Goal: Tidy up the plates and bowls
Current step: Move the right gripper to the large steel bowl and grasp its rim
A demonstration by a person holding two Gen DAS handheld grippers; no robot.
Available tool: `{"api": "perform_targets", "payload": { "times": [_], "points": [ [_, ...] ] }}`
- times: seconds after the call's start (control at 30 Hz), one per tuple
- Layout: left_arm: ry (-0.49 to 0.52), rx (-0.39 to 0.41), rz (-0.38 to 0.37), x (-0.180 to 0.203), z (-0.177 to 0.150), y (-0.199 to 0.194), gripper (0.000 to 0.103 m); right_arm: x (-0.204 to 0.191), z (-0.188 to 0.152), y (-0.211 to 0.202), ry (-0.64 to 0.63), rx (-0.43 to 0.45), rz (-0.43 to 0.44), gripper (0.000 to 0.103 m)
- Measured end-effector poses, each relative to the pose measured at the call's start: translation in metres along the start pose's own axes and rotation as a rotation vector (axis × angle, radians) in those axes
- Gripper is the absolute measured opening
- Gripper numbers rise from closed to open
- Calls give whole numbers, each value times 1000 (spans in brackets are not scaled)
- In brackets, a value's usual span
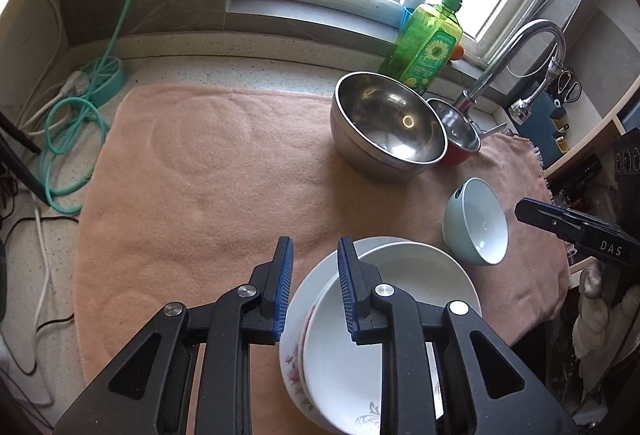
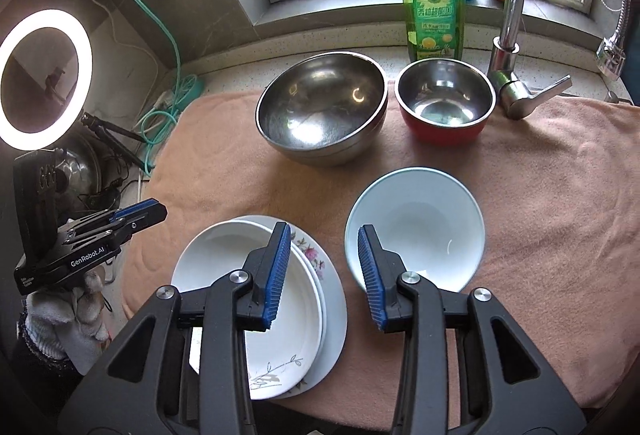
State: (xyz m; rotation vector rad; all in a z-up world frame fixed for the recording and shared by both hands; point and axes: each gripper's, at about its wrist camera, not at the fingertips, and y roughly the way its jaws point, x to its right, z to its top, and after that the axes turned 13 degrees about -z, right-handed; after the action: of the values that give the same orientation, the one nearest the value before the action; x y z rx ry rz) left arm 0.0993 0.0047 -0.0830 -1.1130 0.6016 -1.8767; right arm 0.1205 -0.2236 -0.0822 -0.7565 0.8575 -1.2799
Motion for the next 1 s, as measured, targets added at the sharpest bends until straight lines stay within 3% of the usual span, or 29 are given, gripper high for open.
{"api": "perform_targets", "payload": {
  "times": [0.03, 0.07, 0.43, 0.6, 0.87, 1.0],
  "points": [
    [14, 0, -8, 0, 8, 2, 37, 4, 5, 1, 20, 0, -1, 36],
    [30, 2, -13, 0, 15, 4, 38, 6, 10, 3, 39, 0, 0, 36],
    [99, -28, -73, -9, 86, 48, 38, 22, 50, 39, 189, -37, -19, 36],
    [110, -56, -87, -15, 104, 69, 38, 23, 64, 57, 233, -66, -14, 36],
    [44, -91, -141, -34, 133, 96, 37, 28, 80, 86, 317, -126, 9, 36],
    [65, -106, -151, -34, 139, 104, 37, 29, 84, 99, 343, -157, 6, 29]
  ]
}}
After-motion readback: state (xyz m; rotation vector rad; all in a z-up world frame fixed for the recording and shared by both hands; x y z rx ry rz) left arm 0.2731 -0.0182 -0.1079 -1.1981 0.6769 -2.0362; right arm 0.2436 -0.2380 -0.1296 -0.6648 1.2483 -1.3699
